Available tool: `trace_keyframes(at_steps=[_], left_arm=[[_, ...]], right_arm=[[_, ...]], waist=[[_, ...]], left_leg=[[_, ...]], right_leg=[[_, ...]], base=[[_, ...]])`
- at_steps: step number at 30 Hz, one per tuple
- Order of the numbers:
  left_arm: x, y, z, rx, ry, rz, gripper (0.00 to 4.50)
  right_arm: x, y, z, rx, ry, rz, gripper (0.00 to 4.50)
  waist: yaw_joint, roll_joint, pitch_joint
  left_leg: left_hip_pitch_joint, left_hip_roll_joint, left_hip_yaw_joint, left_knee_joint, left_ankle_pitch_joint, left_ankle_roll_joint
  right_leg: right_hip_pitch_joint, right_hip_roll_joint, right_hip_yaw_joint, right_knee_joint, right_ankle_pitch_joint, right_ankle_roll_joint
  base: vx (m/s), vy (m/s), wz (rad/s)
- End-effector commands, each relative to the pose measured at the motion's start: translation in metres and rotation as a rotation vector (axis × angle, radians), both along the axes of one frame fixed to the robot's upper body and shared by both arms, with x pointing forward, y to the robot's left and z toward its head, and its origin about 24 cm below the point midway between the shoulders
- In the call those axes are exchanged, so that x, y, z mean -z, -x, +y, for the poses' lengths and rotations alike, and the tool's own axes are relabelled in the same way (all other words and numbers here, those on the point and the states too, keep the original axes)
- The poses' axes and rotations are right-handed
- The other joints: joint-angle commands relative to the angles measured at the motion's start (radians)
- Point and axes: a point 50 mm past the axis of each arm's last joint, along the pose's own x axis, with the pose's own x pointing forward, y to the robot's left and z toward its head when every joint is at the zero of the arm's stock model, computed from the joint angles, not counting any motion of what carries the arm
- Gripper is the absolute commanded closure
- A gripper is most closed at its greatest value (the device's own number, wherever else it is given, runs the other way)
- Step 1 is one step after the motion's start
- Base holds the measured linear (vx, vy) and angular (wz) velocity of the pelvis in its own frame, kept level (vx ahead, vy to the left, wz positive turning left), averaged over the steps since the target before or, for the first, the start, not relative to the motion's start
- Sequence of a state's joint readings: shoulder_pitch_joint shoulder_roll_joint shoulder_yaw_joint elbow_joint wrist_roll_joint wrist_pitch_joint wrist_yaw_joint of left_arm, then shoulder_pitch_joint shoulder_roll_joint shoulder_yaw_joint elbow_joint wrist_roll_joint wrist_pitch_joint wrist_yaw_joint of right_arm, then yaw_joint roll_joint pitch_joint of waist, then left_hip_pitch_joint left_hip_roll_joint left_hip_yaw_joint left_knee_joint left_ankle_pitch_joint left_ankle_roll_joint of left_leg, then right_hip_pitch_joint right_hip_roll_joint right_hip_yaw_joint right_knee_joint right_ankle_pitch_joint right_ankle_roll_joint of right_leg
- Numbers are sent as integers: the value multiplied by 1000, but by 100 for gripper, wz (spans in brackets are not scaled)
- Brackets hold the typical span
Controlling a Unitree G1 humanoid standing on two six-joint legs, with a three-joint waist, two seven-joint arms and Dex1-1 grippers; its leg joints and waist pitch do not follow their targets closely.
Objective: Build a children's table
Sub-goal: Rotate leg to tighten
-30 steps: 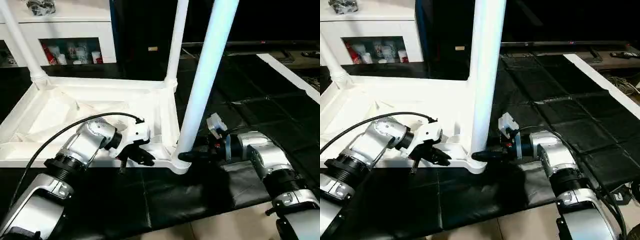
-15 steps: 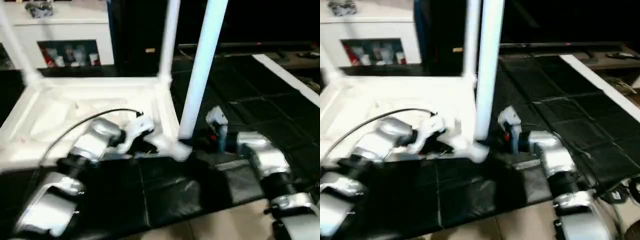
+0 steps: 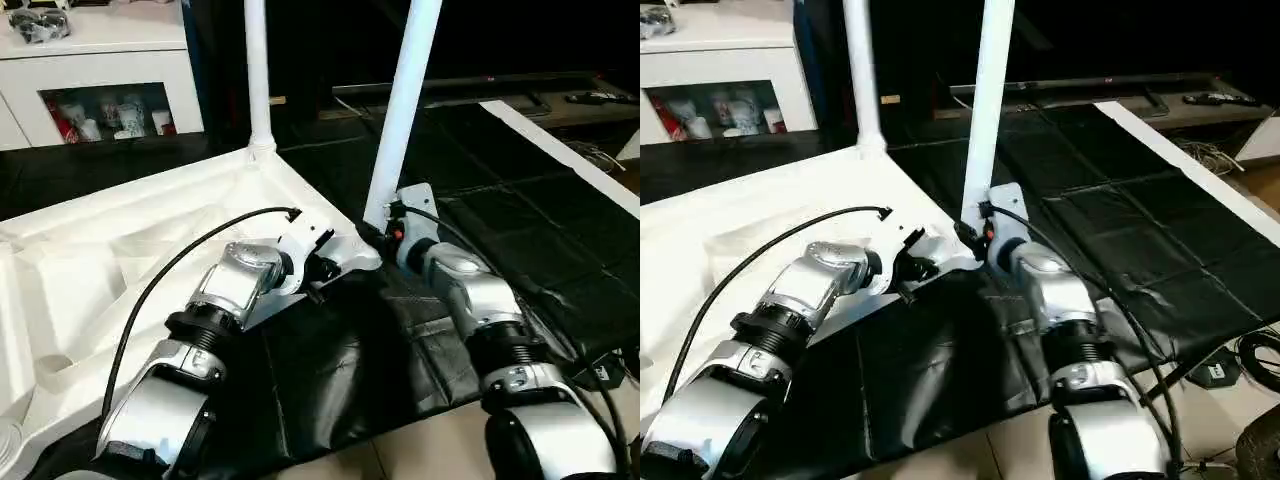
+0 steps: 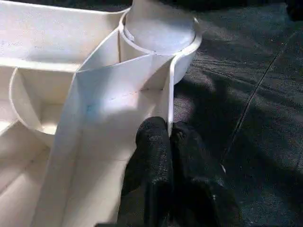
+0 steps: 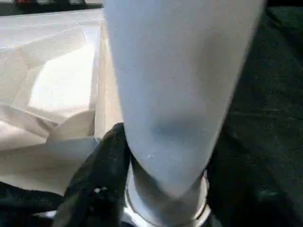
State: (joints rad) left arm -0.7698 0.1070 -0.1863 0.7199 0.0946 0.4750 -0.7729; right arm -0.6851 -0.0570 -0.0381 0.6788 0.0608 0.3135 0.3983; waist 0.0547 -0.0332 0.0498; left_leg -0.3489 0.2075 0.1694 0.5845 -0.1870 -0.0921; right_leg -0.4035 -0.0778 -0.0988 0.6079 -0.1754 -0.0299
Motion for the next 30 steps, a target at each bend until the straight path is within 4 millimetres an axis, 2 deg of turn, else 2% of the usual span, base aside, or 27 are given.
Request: trace_keyframes(at_steps=[1,3,4,7,8,9,10,11,12,13,15,16,17,18,19,21,23,24,25,26,27,28,29,30], left_arm=[[-21,1,-31,151,49,-90,450],[-20,1,-26,160,31,-101,450],[-19,0,-19,164,15,-107,450],[-17,1,-5,187,-4,-109,450],[-17,1,-2,198,-7,-114,450],[-17,1,-2,201,-7,-114,450],[-16,2,8,229,-27,-119,450],[-16,2,8,230,-28,-119,450],[-16,2,8,230,-28,-119,450],[-16,3,14,269,-49,-135,450],[-17,4,17,289,-54,-141,450],[-19,4,23,305,-54,-146,450],[-20,3,26,302,-52,-154,450],[-21,3,27,299,-52,-160,450],[-24,0,32,269,-52,-179,450],[-26,-1,33,246,-43,-196,450],[-30,0,35,254,-25,-205,450],[-30,0,35,255,-23,-204,450],[-37,3,36,278,10,-183,450],[-39,5,37,284,20,-177,406],[-42,6,39,284,28,-171,395],[-44,7,40,289,33,-166,395],[-46,10,43,305,28,-165,395],[-50,14,48,321,18,-166,390]], right_arm=[[21,19,41,-168,-23,99,182],[20,18,37,-164,-2,71,152],[20,20,32,-172,-13,66,144],[19,24,15,-174,-27,46,133],[19,27,9,-191,-17,37,102],[19,28,8,-196,-16,34,102],[17,38,-9,-248,-68,10,93],[17,39,-9,-249,-69,9,93],[17,39,-9,-249,-69,9,83],[13,47,-24,-285,-114,-12,62],[11,51,-31,-300,-127,-24,55],[9,56,-47,-303,-151,-30,49],[9,58,-55,-310,-154,-35,39],[9,59,-59,-315,-154,-38,27],[10,60,-70,-307,-117,-40,10],[11,63,-75,-319,-102,-25,4],[5,69,-73,-385,-130,-25,4],[5,69,-73,-388,-132,-26,4],[-3,78,-67,-477,-176,-35,4],[-6,81,-64,-507,-191,-35,0],[-8,83,-61,-527,-198,-38,0],[-9,84,-59,-548,-204,-40,0],[-10,85,-54,-569,-209,-44,0],[-11,85,-48,-588,-211,-49,0]], waist=[[6,-1,-61],[7,0,-61],[7,8,-60],[10,5,-62],[12,4,-61],[12,4,-61],[19,-6,-60],[22,-2,-62],[22,-2,-61],[22,-26,-58],[30,-15,-57],[32,-28,-58],[34,-28,-58],[37,-26,-57],[39,-14,-57],[37,-23,-58],[38,-33,-57],[41,-32,-57],[43,-32,-59],[41,-34,-60],[40,-33,-60],[38,-33,-64],[38,-33,-64],[38,-32,-62]], left_leg=[[-4,17,-2,-66,-176,46],[-3,18,-2,-67,-175,42],[-2,19,-3,-68,-183,38],[-3,21,-3,-70,-174,43],[-3,20,-2,-69,-168,45],[-3,20,-2,-69,-168,45],[-1,23,-1,-69,-166,55],[1,24,1,-67,-165,61],[-2,26,-1,-70,-160,61],[-4,25,1,-70,-167,62],[-2,26,-1,-71,-174,62],[-2,27,-1,-70,-172,61],[-1,29,0,-69,-168,64],[-1,30,1,-69,-155,62],[-1,30,-1,-69,-151,57],[-3,28,1,-66,-129,57],[-5,22,4,-63,-129,70],[-7,25,2,-63,-129,74],[-8,28,0,-64,-117,76],[-9,29,0,-63,-105,79],[-9,30,0,-64,-96,84],[-8,30,0,-60,-62,87],[-8,30,0,-60,-62,87],[-8,35,-1,-61,-56,84]], right_leg=[[55,-68,53,-91,-310,-143],[55,-69,54,-89,-306,-145],[55,-69,55,-92,-298,-150],[60,-68,56,-86,-253,-155],[60,-68,56,-85,-242,-160],[60,-68,56,-85,-242,-160],[61,-70,57,-85,-248,-154],[59,-70,59,-84,-241,-153],[59,-70,58,-82,-231,-162],[61,-69,56,-87,-257,-153],[60,-74,57,-87,-289,-137],[59,-76,56,-88,-315,-126],[56,-77,58,-88,-311,-126],[55,-76,58,-86,-290,-134],[55,-76,59,-82,-271,-142],[57,-71,59,-75,-200,-164],[61,-73,57,-79,-227,-158],[61,-76,57,-80,-251,-147],[66,-77,57,-76,-243,-145],[64,-76,58,-72,-224,-149],[63,-74,57,-71,-205,-154],[60,-71,57,-59,-138,-178],[60,-71,57,-59,-138,-178],[56,-74,58,-52,-98,-212]], base=[[0,0,0],[0,0,0],[0,0,0],[0,0,0],[0,0,0],[0,0,0],[0,0,0],[0,0,0],[0,0,0],[0,0,0],[0,0,0],[0,0,0],[0,0,0],[0,0,0],[0,0,0],[0,0,0],[0,0,0],[0,0,0],[0,0,0],[0,0,0],[0,0,0],[0,0,0],[0,0,0],[0,0,0]])
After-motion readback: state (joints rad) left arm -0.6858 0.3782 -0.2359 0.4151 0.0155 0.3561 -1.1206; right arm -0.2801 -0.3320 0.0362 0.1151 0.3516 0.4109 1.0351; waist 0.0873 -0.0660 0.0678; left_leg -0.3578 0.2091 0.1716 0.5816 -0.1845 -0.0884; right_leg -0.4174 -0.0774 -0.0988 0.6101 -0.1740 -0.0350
